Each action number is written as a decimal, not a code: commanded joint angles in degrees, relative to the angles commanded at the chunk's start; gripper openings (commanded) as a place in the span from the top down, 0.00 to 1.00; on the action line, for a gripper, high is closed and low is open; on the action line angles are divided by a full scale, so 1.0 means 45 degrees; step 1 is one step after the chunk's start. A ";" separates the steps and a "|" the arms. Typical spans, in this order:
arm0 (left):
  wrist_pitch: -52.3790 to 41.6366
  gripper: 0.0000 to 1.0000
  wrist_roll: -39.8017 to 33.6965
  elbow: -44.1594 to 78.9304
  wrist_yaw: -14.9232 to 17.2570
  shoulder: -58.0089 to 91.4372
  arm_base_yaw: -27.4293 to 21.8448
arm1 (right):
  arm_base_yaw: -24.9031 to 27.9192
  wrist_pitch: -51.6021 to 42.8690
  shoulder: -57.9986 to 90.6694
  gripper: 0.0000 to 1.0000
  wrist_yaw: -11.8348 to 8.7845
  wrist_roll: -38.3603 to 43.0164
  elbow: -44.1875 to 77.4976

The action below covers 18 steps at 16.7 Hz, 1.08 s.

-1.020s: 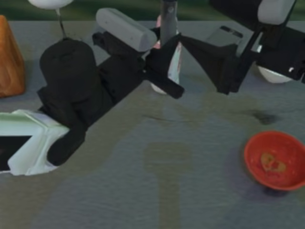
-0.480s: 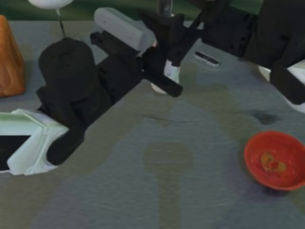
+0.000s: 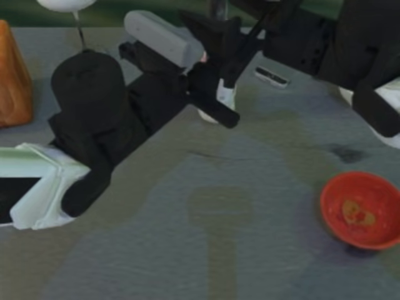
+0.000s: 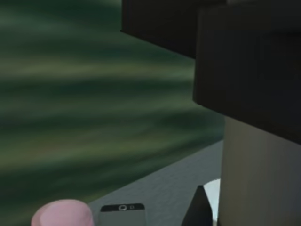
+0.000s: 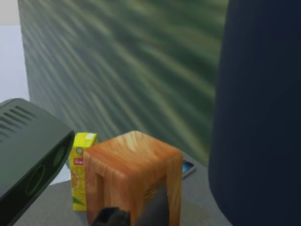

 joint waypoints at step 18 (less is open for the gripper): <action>0.0000 0.85 0.0000 0.0000 0.0000 0.0000 0.0000 | 0.0000 0.0000 0.0000 1.00 0.0000 0.0000 0.0000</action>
